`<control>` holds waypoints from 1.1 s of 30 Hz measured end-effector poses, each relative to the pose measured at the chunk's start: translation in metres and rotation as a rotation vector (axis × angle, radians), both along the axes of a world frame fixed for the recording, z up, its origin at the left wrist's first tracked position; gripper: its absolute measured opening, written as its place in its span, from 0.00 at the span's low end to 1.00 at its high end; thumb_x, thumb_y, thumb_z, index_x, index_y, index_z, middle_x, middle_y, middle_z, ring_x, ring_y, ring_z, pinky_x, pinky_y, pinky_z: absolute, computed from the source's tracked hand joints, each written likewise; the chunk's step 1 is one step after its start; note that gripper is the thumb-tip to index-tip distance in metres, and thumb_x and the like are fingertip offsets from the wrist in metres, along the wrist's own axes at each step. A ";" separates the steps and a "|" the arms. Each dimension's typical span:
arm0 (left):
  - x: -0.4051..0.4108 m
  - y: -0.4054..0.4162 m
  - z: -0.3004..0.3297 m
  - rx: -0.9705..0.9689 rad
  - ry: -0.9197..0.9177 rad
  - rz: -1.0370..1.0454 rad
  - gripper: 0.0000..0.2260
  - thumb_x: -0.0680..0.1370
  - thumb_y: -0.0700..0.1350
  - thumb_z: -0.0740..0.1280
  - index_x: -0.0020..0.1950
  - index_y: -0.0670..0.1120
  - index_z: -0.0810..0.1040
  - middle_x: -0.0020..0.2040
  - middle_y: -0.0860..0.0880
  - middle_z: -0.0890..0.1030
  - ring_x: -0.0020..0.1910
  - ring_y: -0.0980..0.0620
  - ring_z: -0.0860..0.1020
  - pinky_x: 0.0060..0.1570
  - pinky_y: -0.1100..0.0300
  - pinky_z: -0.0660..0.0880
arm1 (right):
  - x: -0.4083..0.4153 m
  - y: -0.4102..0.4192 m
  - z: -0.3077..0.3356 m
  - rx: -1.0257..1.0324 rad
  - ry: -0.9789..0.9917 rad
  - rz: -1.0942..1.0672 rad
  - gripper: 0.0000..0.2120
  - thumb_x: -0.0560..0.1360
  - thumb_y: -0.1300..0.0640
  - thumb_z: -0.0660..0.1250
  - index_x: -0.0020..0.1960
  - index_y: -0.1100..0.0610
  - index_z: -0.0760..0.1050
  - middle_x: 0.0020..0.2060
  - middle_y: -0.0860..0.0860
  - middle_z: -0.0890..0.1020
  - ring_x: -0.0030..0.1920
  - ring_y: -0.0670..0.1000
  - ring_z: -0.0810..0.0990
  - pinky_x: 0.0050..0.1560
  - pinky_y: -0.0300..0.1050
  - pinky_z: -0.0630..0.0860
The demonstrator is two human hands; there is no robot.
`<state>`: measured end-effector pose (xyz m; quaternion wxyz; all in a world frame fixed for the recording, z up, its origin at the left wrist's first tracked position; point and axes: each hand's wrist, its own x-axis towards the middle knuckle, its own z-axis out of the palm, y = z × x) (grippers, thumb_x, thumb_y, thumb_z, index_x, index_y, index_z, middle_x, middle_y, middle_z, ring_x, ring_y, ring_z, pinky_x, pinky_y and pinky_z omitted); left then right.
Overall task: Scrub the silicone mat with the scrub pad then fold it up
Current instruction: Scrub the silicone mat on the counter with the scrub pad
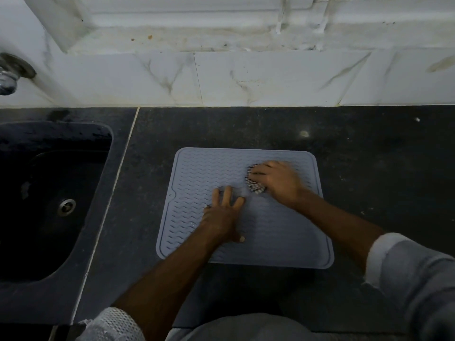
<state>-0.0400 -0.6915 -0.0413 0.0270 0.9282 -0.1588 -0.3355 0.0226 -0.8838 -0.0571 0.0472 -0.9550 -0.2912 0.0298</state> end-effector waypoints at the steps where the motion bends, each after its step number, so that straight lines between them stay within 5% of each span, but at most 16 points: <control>1: 0.000 0.001 0.001 -0.008 -0.002 -0.003 0.49 0.69 0.57 0.74 0.78 0.54 0.44 0.77 0.44 0.35 0.74 0.36 0.36 0.68 0.32 0.55 | -0.004 -0.014 0.001 -0.007 -0.002 -0.008 0.23 0.73 0.60 0.67 0.67 0.52 0.71 0.68 0.52 0.72 0.67 0.56 0.67 0.67 0.54 0.60; 5: -0.001 0.001 0.004 -0.014 -0.008 -0.007 0.48 0.70 0.56 0.74 0.78 0.53 0.44 0.77 0.44 0.35 0.74 0.36 0.36 0.69 0.33 0.55 | -0.007 -0.041 0.006 -0.056 0.033 -0.055 0.21 0.73 0.59 0.67 0.65 0.52 0.72 0.66 0.52 0.73 0.66 0.55 0.68 0.68 0.55 0.62; 14: 0.000 -0.001 0.004 -0.002 0.009 0.007 0.48 0.69 0.56 0.74 0.78 0.54 0.44 0.77 0.45 0.35 0.74 0.36 0.35 0.68 0.33 0.55 | 0.022 0.034 0.007 -0.067 0.016 -0.016 0.23 0.73 0.59 0.66 0.67 0.51 0.70 0.67 0.50 0.72 0.66 0.55 0.67 0.67 0.52 0.61; 24: -0.002 0.002 -0.004 -0.023 -0.041 -0.011 0.49 0.69 0.58 0.73 0.78 0.55 0.43 0.77 0.46 0.35 0.74 0.37 0.36 0.69 0.34 0.52 | -0.011 -0.048 0.006 0.030 0.038 -0.128 0.23 0.73 0.64 0.65 0.66 0.53 0.72 0.66 0.53 0.73 0.66 0.57 0.69 0.66 0.54 0.62; 33: -0.004 -0.037 0.009 -0.148 -0.178 -0.057 0.44 0.69 0.58 0.73 0.76 0.56 0.49 0.77 0.47 0.44 0.76 0.40 0.43 0.70 0.35 0.48 | 0.000 -0.023 0.019 0.092 0.102 -0.267 0.19 0.75 0.55 0.66 0.65 0.53 0.73 0.65 0.51 0.75 0.66 0.53 0.70 0.69 0.50 0.62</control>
